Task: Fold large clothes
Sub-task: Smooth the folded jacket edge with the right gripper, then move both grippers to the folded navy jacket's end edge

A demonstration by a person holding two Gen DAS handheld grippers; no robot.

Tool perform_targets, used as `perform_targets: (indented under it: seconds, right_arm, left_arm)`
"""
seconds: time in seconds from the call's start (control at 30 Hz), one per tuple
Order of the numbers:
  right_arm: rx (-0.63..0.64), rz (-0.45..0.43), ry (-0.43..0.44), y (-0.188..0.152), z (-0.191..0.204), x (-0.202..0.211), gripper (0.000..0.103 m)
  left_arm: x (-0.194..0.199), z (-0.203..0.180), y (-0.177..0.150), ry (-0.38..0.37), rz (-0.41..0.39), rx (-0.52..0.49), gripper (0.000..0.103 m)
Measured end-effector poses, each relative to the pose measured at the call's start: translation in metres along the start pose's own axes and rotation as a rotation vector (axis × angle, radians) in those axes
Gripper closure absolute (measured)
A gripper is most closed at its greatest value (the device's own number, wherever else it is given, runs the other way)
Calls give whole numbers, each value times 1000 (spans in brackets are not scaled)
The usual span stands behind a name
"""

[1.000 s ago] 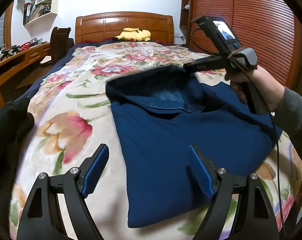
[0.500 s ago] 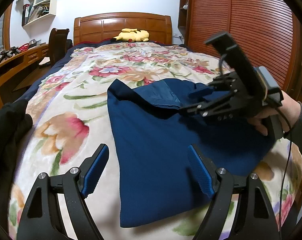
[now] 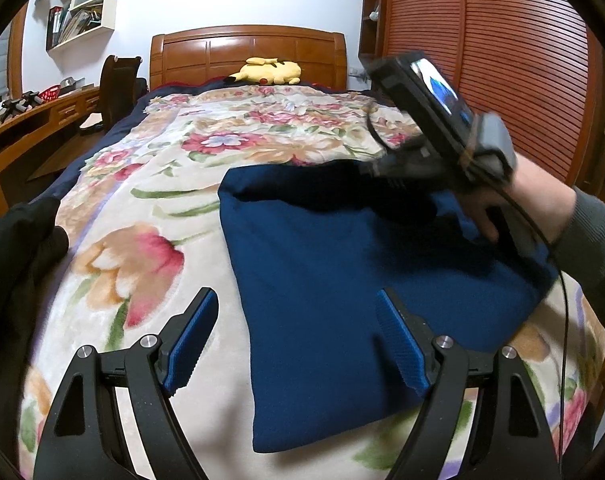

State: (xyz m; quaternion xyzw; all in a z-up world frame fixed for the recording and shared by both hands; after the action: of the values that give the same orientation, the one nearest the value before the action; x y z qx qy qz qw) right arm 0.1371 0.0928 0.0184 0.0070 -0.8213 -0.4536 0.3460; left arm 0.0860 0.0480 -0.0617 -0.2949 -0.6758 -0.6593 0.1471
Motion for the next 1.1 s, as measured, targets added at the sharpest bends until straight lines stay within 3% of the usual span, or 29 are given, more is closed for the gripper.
perform_targets:
  seconds: [0.17, 0.27, 0.33, 0.4, 0.47, 0.67, 0.83, 1.07, 1.1]
  right_arm:
    - [-48, -162, -141, 47, -25, 9, 101]
    - [-87, -144, -136, 56, -31, 2, 101]
    - [-121, -63, -110, 48, -36, -8, 86]
    - [-140, -48, -103, 40, -46, -6, 44]
    - [-159, -69, -109, 31, -61, 2, 36]
    - [-243, -26, -196, -25, -124, 21, 36]
    - [-332, 93, -265, -88, -180, 13, 36]
    - [-564, 197, -237, -146, -233, -13, 36]
    - [-577, 208, -225, -149, -233, -18, 42]
  left_arm:
    - [-2, 1, 0, 3, 6, 3, 21]
    - [-4, 3, 0, 6, 12, 7, 21]
    - [-4, 4, 0, 6, 13, 10, 21]
    - [-4, 3, 1, 8, 11, 8, 21]
    - [-4, 1, 0, 11, 11, 1, 21]
    - [-6, 1, -3, 20, 23, -1, 21]
    - [-11, 2, -5, 31, 37, -2, 21]
    - [-14, -1, -7, 38, 47, -15, 21]
    - [-15, -2, -8, 38, 49, -15, 21]
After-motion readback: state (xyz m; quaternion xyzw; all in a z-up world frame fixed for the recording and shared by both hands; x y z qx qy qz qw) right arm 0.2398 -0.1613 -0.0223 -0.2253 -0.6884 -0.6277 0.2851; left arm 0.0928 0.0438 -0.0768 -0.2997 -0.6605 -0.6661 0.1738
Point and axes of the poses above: each gripper's, at about its wrist camera, not at the fingertips, and x roughly against the way its jaws point, z to its left, y to its top, the point moved 8 cm from there along -x, roughly the way its jaws point, and after that the axes turned 2 degrees about -y, right-handed, at the moved point
